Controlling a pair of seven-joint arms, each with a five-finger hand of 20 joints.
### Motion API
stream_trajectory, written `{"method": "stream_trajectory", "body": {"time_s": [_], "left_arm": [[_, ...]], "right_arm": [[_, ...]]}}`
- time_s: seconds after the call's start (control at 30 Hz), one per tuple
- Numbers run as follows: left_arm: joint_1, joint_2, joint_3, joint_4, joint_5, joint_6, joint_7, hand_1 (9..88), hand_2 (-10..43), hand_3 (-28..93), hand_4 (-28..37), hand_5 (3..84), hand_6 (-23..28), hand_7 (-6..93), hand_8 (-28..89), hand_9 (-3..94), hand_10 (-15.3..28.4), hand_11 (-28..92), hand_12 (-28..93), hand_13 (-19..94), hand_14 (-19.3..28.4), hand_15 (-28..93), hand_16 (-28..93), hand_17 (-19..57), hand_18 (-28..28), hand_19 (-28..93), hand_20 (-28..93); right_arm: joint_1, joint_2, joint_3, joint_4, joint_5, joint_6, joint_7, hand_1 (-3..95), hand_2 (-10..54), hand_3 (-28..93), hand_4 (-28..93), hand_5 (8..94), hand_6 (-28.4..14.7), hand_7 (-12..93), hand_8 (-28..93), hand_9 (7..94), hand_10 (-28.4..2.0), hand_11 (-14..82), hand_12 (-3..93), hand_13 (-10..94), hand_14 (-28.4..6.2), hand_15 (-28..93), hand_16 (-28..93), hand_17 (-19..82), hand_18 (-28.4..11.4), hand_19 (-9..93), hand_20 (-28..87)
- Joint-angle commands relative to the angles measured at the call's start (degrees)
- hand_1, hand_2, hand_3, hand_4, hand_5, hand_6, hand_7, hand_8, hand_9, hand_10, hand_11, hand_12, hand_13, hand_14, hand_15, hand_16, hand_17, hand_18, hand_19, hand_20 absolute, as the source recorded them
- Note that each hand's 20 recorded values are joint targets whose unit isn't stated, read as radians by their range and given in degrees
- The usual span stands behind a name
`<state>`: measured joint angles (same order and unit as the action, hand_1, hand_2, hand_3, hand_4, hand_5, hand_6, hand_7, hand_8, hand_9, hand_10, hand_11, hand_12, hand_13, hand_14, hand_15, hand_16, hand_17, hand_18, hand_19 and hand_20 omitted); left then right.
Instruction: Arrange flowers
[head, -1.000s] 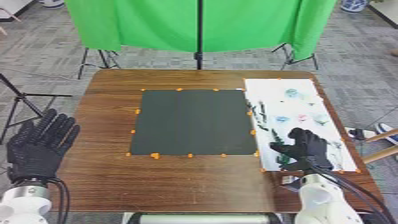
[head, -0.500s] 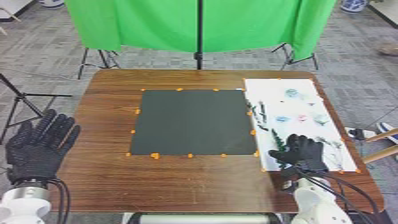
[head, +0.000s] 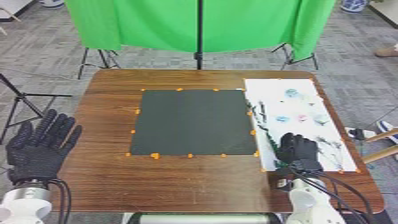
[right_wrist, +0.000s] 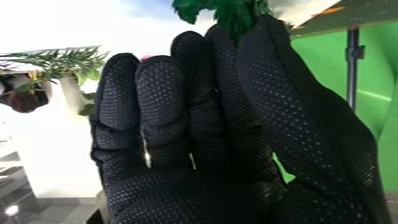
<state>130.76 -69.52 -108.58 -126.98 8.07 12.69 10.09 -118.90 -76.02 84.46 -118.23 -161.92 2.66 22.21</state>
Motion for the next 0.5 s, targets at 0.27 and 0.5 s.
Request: {"method": "stream_trajectory", "body": {"time_s": [0.27, 0.5], "left_arm": [[-0.91, 1.09, 0.71, 1.33, -0.05, -0.97, -0.92, 29.5, 13.3, 75, -28.3, 48.4, 8.8, 10.3, -8, 46.0, 14.6, 20, 12, 37, 15.2, 38, -6, -0.4, 14.6, 32, 15], [-1.96, 2.05, 1.34, 1.83, 0.07, -1.43, -1.00, 29.6, 13.3, 75, -28.3, 48.5, 8.8, 10.2, -8, 46.0, 14.6, 20, 12, 37, 15.2, 38, -6, -0.4, 14.6, 32, 16]], "right_arm": [[0.26, 3.57, -3.15, 0.55, 2.68, 10.64, 2.77, 63.6, -9.5, 71, -28, 73.4, -0.6, 44, 9, 78.5, -10.8, 22.8, 53.9, 63, -10.4, 60, 52, 34, -22.3, 80, 38], [4.76, 6.07, -6.26, -3.23, 12.70, 14.13, 8.87, 62.3, -9.5, 74, -28, 73.7, -0.6, 44, 12, 79.2, -10.8, 23.7, 54.4, 65, -10.3, 62, 52, 36, -23.4, 82, 38]]}}
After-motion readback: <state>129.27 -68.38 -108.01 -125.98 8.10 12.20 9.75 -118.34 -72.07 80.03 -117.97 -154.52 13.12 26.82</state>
